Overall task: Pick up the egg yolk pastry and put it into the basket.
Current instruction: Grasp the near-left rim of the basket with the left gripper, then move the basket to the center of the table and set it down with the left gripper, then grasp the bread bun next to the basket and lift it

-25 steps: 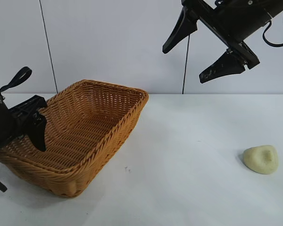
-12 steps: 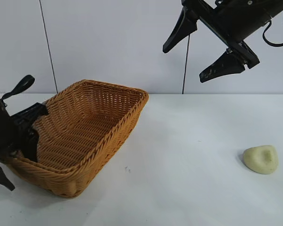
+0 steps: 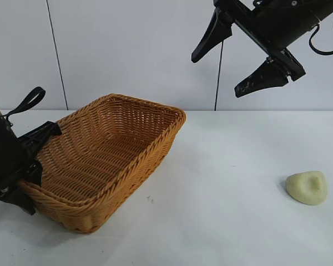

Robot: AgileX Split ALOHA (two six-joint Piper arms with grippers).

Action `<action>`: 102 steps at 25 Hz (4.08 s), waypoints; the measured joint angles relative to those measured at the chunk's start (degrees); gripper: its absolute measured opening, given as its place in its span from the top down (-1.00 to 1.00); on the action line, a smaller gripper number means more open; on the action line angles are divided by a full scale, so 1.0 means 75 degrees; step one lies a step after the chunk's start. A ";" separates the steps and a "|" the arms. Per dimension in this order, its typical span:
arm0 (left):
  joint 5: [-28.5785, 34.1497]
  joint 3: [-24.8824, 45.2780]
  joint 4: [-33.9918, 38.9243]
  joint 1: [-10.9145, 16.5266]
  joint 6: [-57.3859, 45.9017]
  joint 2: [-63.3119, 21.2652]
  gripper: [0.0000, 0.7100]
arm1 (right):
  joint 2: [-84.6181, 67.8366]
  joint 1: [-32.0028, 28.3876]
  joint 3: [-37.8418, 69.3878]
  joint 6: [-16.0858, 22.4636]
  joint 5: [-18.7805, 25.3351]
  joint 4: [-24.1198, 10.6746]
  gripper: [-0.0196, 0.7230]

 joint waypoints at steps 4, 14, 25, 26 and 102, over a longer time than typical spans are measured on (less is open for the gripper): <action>0.0474 -0.0404 -0.0141 0.0188 0.0752 0.0000 0.75 | 0.0000 0.0000 0.0000 0.0000 0.0000 0.0000 -0.84; 0.2716 -0.2947 -0.1259 0.1592 0.5593 0.0547 0.76 | 0.0000 0.0000 0.0000 0.0000 0.0002 0.0000 -0.84; 0.5207 -0.5702 -0.1252 0.1394 0.8944 0.2262 0.76 | 0.0000 0.0000 0.0000 0.0000 0.0009 0.0016 -0.84; 0.5259 -0.5749 -0.1252 0.1336 0.9078 0.2332 0.76 | 0.0000 0.0000 0.0000 0.0000 0.0009 0.0016 -0.84; 0.6142 -0.6520 0.1346 0.2789 0.9254 0.0729 -0.96 | 0.0000 0.0000 0.0000 0.0186 0.0009 0.0017 -0.84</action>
